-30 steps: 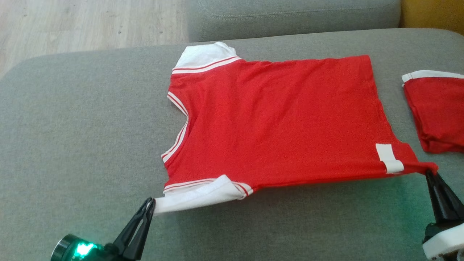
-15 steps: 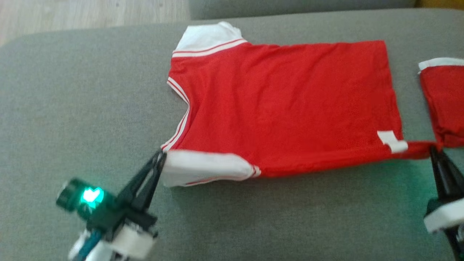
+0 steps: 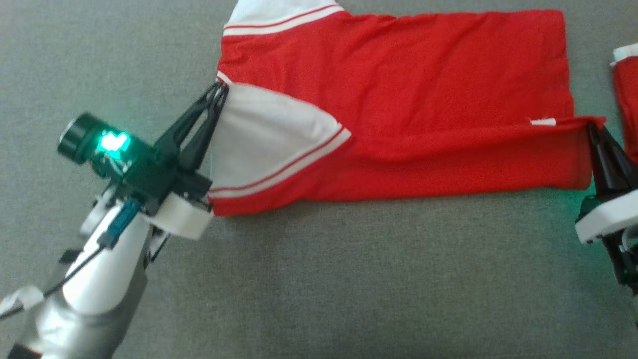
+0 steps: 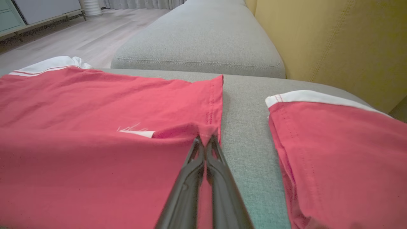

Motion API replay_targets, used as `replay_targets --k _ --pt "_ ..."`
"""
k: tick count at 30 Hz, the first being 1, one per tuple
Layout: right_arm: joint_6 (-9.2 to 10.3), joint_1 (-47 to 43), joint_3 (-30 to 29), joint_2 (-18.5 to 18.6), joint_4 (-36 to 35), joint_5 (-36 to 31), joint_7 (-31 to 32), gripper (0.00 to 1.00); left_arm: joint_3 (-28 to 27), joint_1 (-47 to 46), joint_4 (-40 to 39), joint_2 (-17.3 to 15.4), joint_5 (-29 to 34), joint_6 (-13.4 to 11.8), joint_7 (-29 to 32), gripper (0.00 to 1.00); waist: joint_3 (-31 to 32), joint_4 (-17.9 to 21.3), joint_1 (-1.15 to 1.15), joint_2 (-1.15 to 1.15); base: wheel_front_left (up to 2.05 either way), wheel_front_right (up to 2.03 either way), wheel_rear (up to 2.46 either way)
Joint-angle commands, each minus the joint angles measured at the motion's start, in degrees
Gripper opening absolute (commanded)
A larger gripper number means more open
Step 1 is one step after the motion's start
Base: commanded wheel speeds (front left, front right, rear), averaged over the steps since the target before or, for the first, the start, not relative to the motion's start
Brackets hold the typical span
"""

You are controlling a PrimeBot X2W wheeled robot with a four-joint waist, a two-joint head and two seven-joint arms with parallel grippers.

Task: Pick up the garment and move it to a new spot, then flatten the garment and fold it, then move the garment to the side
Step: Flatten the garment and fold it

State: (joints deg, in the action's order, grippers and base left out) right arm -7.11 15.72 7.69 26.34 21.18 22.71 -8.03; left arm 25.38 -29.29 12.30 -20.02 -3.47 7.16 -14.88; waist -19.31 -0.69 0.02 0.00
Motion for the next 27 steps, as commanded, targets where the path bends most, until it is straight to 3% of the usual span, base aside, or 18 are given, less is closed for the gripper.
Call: replay_targets --k 1,4,5,6,7,8,9,15,21,27 --pt "-0.37 1.2 1.1 2.1 -0.4 0.4 -0.2 0.00 -1.6 -3.6 -0.6 -1.8 0.5 0.3 -0.1 0.00 -1.3 -0.1 -0.02 0.00 0.00 0.00 0.00" --pt "-0.37 3.3 2.1 2.0 1.8 0.7 -0.5 0.00 -0.6 -6.4 1.9 -1.8 0.6 0.3 -0.1 0.00 -2.1 -0.1 -0.02 0.00 0.00 0.00 0.00" --pt "-0.37 3.9 2.5 1.9 2.6 0.8 -0.6 0.10 -0.2 -7.0 2.6 -1.8 0.7 0.3 -0.1 0.00 -2.2 -0.1 -0.02 0.00 0.00 0.00 0.00" --pt "-0.37 4.4 2.8 1.8 3.4 0.9 -0.8 0.57 0.0 -7.4 3.3 -1.7 0.6 0.3 -0.1 0.11 -2.3 -0.1 -0.02 0.00 0.00 0.00 0.00" --pt "-0.37 4.8 2.9 1.7 4.1 0.8 -1.3 1.00 0.0 -7.6 4.2 -1.5 0.6 0.3 -0.1 0.56 -2.3 0.0 -0.02 0.00 0.00 0.00 0.00" --pt "-0.37 4.8 2.9 1.7 4.1 0.8 -1.3 1.00 0.0 -7.6 4.2 -1.5 0.6 0.3 -0.1 0.56 -2.3 0.0 -0.02 0.00 0.00 0.00 0.00" --pt "-0.37 5.1 3.1 1.5 4.7 0.6 -1.8 1.00 0.0 -7.6 4.7 -1.3 0.6 0.2 -0.1 1.00 -2.1 0.0 -0.02 0.00 0.00 0.00 0.00" --pt "-0.37 3.2 2.1 -1.3 6.3 0.5 -5.2 1.00 -5.3 2.9 4.0 3.2 -5.8 -4.1 -0.1 1.00 0.8 1.0 -0.02 0.00 0.00 0.00 0.00" --pt "-0.37 -1.8 -0.1 -3.8 4.9 0.2 -6.4 1.00 -8.1 14.9 5.9 8.4 -12.0 -5.1 -0.1 1.00 3.4 1.6 -0.02 0.00 0.00 0.00 0.00" --pt "-0.37 -4.7 -0.9 -5.6 3.9 -0.3 -6.7 1.00 -8.9 16.2 13.1 9.9 -14.6 -5.5 1.7 1.00 4.4 2.5 -0.02 0.00 0.00 0.00 0.00"
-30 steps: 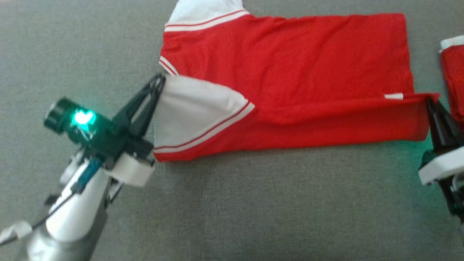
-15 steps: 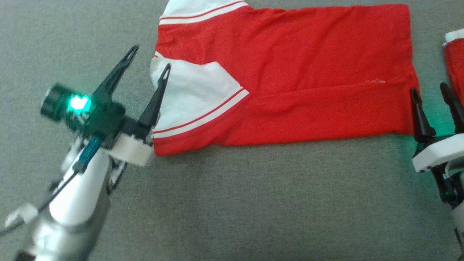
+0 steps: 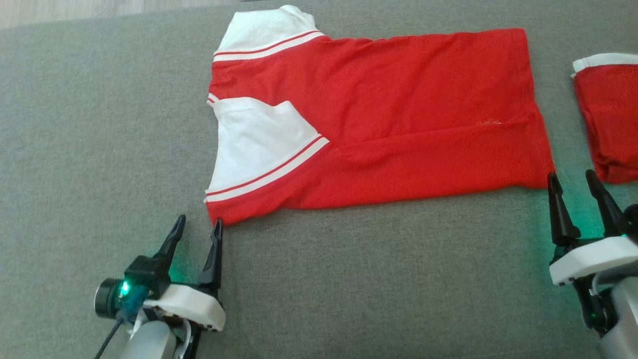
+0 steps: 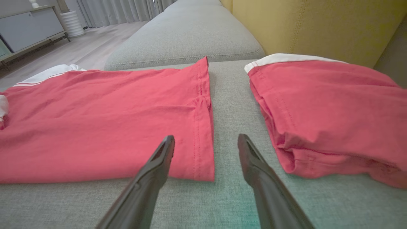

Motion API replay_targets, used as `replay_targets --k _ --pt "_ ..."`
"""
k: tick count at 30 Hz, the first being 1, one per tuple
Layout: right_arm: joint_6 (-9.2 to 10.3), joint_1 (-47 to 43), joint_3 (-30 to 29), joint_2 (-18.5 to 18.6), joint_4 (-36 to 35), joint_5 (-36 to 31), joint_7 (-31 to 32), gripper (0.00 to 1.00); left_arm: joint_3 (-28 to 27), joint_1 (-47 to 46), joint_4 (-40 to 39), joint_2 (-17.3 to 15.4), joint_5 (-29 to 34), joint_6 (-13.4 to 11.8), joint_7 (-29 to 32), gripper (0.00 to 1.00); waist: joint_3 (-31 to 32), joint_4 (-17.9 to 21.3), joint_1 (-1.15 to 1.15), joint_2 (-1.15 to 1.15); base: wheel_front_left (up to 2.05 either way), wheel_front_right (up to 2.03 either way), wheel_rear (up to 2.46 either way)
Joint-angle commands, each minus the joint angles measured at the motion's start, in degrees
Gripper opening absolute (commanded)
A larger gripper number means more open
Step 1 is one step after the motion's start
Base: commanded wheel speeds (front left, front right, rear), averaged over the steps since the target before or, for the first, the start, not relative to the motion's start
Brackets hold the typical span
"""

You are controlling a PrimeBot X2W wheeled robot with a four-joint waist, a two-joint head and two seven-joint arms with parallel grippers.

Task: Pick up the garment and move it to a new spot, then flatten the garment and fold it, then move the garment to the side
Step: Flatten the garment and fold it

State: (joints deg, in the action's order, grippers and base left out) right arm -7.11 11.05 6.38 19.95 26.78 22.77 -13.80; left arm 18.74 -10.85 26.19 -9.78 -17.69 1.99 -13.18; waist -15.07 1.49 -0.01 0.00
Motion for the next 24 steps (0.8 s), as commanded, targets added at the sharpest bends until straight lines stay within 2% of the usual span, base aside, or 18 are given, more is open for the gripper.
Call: replay_targets --k 1,4,9,10,11,12,13,16,24 --pt "-0.37 -0.1 0.5 0.6 -1.8 -0.5 -0.9 1.00 -2.3 -2.6 0.3 -0.4 -0.6 -0.4 0.5 1.00 0.2 0.5 0.01 0.00 0.00 0.00 0.00" --pt "-0.37 -0.2 0.8 0.4 -1.9 -0.7 -1.0 1.00 -2.4 -3.7 3.1 -0.4 -1.0 -0.5 1.9 1.00 0.2 0.9 0.01 0.00 0.00 0.00 0.00" --pt "-0.37 -0.2 1.0 0.2 -1.8 -0.9 -1.0 1.00 -1.5 -5.0 6.1 -0.6 -1.7 1.0 4.0 1.00 0.4 1.3 0.01 0.00 0.00 0.00 0.00" --pt "-0.37 -0.2 1.0 0.2 -1.7 -0.9 -1.0 1.00 -1.2 -5.2 6.5 -0.7 -1.8 1.3 4.3 0.86 0.5 1.3 0.01 0.00 0.00 0.00 0.00" --pt "-0.37 -0.2 1.0 0.2 -1.6 -0.9 -1.0 1.00 -0.8 -5.3 6.9 -0.8 -1.9 1.8 4.6 0.39 0.6 1.3 0.01 0.00 0.00 0.00 0.00" --pt "-0.37 -0.3 0.9 0.2 -1.5 -0.9 -1.0 1.00 -0.4 -5.3 7.1 -0.8 -1.9 2.2 4.8 0.04 0.8 1.2 0.01 0.00 0.00 0.00 0.00" --pt "-0.37 -0.3 0.9 0.1 -1.3 -0.8 -1.0 1.00 -0.2 -5.4 7.1 -0.9 -2.1 2.5 4.9 0.00 0.9 1.2 0.01 0.00 0.00 0.00 0.00" --pt "-0.37 0.2 0.8 -0.4 0.2 -0.5 0.2 1.00 0.3 -5.3 6.5 -1.4 -2.3 3.1 4.1 0.00 1.5 1.0 0.01 0.00 0.00 0.00 0.00" --pt "-0.37 5.2 -0.4 -1.5 7.2 -0.7 4.5 1.00 0.5 -5.6 3.4 -3.5 -1.1 2.4 2.5 0.00 1.5 -0.2 0.01 0.00 0.00 0.00 0.00"
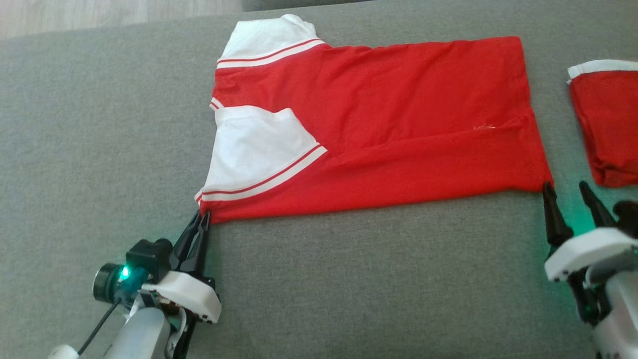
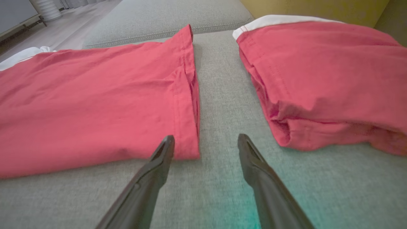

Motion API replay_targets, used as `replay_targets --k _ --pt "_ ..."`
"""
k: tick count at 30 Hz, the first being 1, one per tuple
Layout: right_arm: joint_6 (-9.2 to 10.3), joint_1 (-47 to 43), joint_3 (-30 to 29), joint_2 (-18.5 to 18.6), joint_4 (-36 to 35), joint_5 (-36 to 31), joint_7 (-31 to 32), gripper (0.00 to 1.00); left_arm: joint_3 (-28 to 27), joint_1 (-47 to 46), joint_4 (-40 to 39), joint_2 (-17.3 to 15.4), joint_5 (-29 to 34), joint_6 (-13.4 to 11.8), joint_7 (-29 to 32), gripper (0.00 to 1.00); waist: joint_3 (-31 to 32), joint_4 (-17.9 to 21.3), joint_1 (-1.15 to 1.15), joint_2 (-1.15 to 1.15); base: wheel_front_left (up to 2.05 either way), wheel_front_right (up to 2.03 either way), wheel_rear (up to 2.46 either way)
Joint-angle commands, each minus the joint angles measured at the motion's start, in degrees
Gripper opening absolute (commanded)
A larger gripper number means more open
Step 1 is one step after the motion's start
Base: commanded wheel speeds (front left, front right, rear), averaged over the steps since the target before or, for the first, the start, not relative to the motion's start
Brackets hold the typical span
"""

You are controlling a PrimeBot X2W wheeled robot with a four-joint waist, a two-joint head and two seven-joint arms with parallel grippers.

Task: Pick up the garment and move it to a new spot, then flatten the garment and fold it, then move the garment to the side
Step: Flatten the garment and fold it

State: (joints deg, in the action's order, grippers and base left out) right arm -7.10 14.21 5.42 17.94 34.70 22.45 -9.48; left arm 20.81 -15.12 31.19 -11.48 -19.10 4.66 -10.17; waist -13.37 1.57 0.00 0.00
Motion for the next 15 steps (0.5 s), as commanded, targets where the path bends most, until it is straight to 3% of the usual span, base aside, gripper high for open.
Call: replay_targets --k 1,7,10,11,12,15 --pt "-0.39 2.0 0.6 0.5 -0.7 -0.4 0.2 1.00 -1.6 -1.3 -1.6 -1.8 0.3 -0.3 -0.5 0.00 -0.2 -0.3 0.00 0.00 0.00 0.00 0.00" --pt "-0.39 5.8 0.5 -0.2 5.3 -1.9 4.2 0.96 -1.2 -1.8 -3.0 -2.5 0.5 -0.5 0.0 0.00 -0.7 -1.2 0.00 0.00 0.00 0.00 0.00" --pt "-0.39 6.8 1.1 -0.6 7.2 -1.8 6.3 0.49 -1.0 -1.8 -3.6 -2.5 0.4 -0.7 -0.1 0.00 -0.7 -1.5 0.00 0.00 0.00 0.00 0.00" --pt "-0.39 7.1 1.5 -0.7 7.6 -1.7 6.9 0.44 -0.9 -1.8 -3.7 -2.5 0.4 -0.8 -0.1 0.00 -0.6 -1.5 0.00 0.00 0.00 0.00 0.00" --pt "-0.39 7.2 1.8 -0.7 8.0 -1.4 7.4 0.00 -0.9 -1.7 -3.7 -2.6 0.3 -0.8 -0.1 0.00 -0.5 -1.6 0.00 0.00 0.00 0.00 0.00" --pt "-0.39 7.2 2.2 -0.3 8.4 -0.7 8.3 0.00 -0.8 -1.2 -3.8 -2.7 0.2 -0.9 -0.2 0.00 0.1 -1.6 0.00 0.00 0.00 0.00 0.00"
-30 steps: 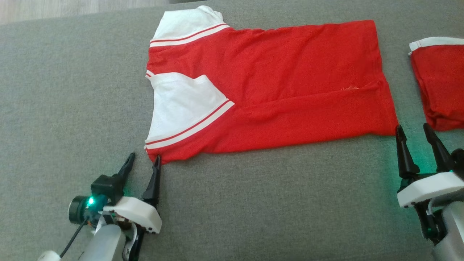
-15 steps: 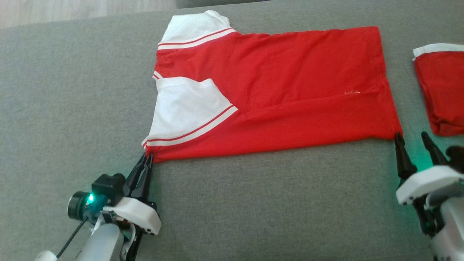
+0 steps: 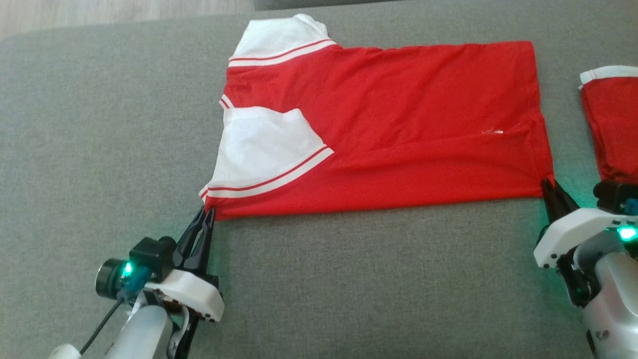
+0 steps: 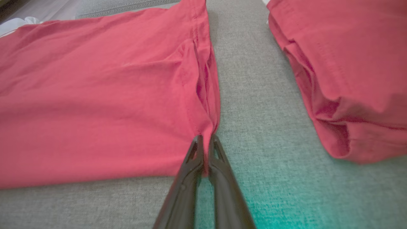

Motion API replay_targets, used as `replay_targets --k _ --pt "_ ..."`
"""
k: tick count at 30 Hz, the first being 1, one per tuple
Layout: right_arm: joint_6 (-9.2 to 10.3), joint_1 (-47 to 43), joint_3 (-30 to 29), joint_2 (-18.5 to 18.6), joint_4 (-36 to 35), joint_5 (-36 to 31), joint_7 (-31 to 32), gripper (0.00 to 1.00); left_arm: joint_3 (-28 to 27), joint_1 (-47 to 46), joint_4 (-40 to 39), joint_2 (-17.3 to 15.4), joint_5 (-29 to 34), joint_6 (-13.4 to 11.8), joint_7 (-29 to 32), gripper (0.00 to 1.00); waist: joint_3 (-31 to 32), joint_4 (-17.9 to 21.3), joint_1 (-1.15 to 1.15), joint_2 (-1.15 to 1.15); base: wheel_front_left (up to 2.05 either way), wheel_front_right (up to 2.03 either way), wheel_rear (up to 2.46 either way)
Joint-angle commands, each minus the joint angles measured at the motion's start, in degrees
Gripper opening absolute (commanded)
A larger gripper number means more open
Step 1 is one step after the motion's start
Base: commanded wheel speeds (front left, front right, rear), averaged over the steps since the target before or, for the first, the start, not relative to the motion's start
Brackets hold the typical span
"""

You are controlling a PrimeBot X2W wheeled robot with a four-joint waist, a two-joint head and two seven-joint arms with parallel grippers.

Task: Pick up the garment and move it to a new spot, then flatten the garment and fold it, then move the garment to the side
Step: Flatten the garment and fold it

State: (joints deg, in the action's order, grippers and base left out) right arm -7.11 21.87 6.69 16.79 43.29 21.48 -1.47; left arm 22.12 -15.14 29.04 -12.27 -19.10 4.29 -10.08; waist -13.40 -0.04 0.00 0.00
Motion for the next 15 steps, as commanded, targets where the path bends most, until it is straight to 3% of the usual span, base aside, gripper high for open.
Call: replay_targets --k 1,15 --pt "-0.37 -0.6 0.8 1.1 -0.3 0.5 0.2 0.00 -2.0 -1.0 -1.7 -1.9 0.1 -0.6 -0.4 0.00 0.4 -0.1 0.00 0.00 0.00 0.00 0.00" --pt "-0.37 -13.1 0.3 7.1 -8.0 5.0 -0.2 0.00 -0.3 11.0 -8.5 -2.1 -1.1 -2.9 0.2 0.00 6.8 -1.1 0.00 0.00 0.00 0.00 0.00"
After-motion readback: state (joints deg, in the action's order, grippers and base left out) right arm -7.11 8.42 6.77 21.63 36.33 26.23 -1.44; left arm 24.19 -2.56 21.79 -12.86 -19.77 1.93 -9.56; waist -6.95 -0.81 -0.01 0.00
